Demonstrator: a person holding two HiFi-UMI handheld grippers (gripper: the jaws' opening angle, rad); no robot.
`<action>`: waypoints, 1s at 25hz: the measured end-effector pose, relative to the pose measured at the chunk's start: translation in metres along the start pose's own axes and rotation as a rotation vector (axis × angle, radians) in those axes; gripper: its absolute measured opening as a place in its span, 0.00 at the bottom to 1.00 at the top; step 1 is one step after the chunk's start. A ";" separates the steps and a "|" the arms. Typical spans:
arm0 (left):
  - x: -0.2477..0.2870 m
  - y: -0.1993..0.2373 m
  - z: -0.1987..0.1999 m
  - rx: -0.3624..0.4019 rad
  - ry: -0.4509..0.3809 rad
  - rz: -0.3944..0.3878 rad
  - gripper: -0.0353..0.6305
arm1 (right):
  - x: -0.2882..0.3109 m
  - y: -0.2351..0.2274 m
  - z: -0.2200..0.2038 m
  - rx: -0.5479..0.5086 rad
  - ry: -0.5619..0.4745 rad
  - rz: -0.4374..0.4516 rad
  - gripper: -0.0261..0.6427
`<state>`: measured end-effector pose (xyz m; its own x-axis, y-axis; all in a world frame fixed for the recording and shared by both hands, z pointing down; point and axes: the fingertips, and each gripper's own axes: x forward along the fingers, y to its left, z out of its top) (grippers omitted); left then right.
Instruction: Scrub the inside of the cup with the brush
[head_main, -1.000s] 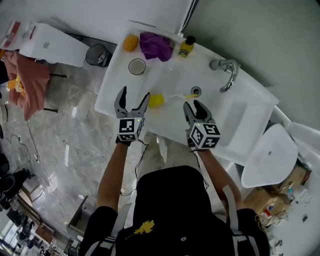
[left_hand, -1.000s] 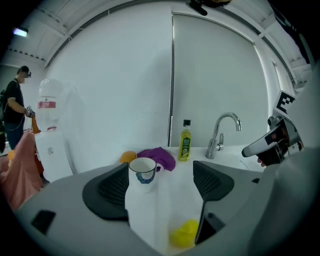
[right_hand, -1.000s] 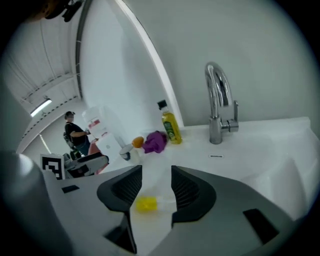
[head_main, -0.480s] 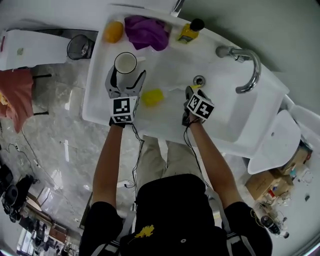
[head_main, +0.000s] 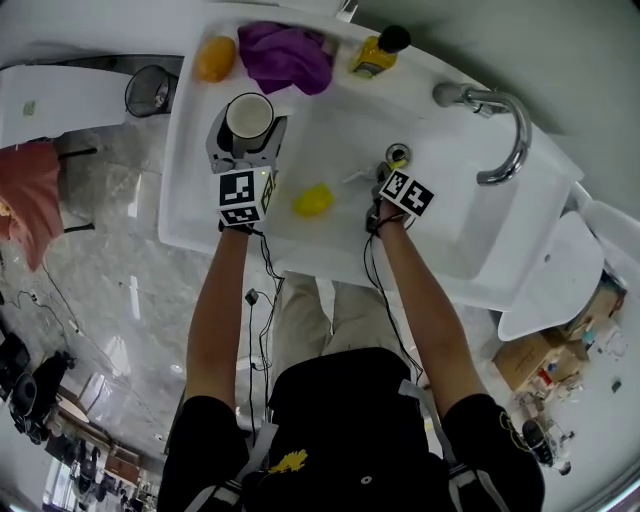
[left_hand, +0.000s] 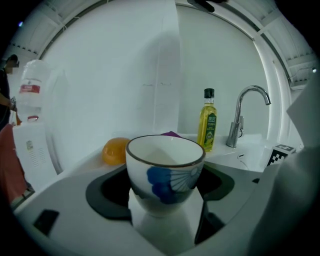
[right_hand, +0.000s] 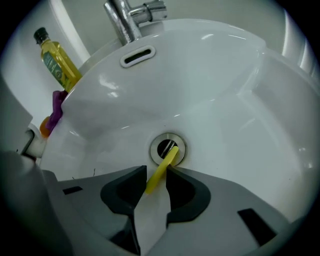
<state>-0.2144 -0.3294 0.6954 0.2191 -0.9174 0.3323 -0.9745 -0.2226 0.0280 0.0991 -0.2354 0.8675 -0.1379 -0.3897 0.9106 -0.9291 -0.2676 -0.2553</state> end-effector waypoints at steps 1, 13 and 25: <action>-0.001 -0.002 0.000 0.004 0.000 -0.004 0.66 | -0.001 -0.004 0.002 0.027 -0.009 0.008 0.25; -0.035 -0.036 -0.013 0.012 0.072 -0.069 0.66 | -0.041 0.014 0.059 0.139 -0.197 0.203 0.16; -0.075 -0.070 0.032 0.023 0.041 -0.126 0.66 | -0.140 0.112 0.101 -0.236 -0.417 0.382 0.14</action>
<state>-0.1615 -0.2556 0.6382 0.3368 -0.8677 0.3657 -0.9380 -0.3429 0.0504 0.0487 -0.3001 0.6788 -0.3746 -0.7447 0.5524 -0.8980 0.1431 -0.4161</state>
